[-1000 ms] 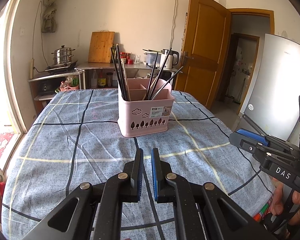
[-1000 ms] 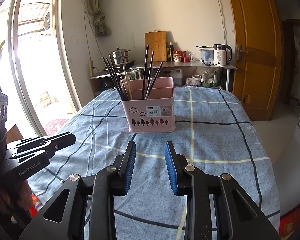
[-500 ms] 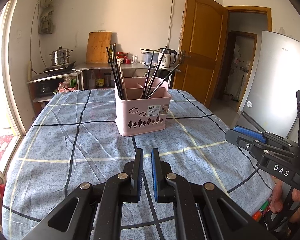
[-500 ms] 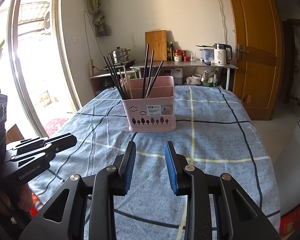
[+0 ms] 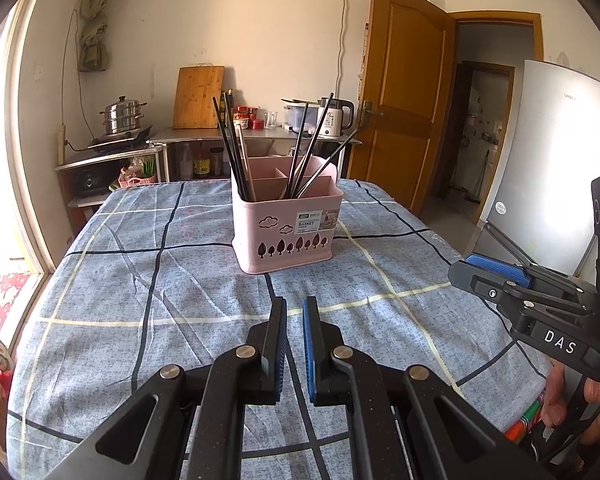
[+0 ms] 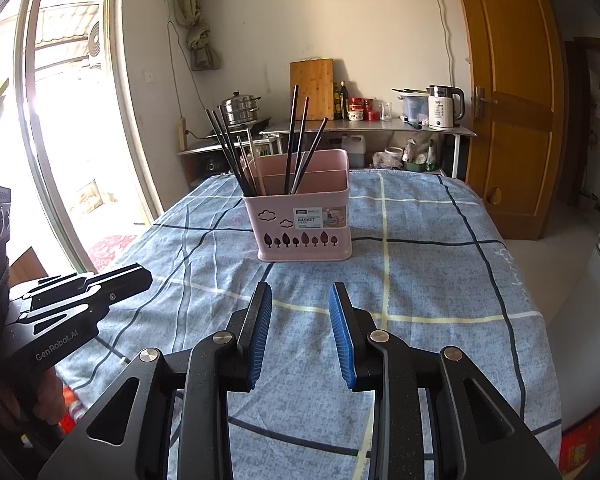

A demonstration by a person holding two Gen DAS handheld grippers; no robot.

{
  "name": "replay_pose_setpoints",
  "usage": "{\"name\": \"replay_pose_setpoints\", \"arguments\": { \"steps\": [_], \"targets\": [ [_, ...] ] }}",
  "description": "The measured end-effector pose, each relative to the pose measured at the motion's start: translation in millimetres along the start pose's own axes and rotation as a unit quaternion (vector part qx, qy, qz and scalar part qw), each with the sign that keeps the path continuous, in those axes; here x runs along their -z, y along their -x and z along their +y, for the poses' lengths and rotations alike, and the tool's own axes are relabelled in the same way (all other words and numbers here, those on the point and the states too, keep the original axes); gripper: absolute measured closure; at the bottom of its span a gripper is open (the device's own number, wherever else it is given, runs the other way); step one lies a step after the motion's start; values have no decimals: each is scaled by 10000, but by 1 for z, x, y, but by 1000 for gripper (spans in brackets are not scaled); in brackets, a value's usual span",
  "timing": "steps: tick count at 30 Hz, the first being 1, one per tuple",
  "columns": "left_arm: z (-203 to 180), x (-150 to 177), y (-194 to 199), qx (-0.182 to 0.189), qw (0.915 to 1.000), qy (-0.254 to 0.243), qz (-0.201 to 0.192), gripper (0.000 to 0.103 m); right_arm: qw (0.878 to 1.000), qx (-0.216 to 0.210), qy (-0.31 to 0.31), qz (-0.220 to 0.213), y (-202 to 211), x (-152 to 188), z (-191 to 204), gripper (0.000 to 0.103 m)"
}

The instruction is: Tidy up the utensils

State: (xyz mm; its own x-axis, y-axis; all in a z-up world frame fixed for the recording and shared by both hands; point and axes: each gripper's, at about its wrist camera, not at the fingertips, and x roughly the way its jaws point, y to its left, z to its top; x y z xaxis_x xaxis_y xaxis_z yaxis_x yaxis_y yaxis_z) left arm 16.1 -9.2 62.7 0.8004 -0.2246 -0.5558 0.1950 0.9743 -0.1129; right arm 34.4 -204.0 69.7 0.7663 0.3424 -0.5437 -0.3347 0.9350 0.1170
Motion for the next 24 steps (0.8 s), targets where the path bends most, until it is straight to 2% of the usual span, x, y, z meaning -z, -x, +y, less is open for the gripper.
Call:
{"name": "replay_pose_setpoints", "arguments": {
  "steps": [5, 24],
  "targets": [
    [-2, 1, 1, -91, 9999, -44, 3, 96, 10000, -3, 17, 24, -1, 1, 0, 72],
    [-3, 5, -2, -31, 9999, -71, 65, 96, 9999, 21, 56, 82, -2, 1, 2, 72]
  ]
}}
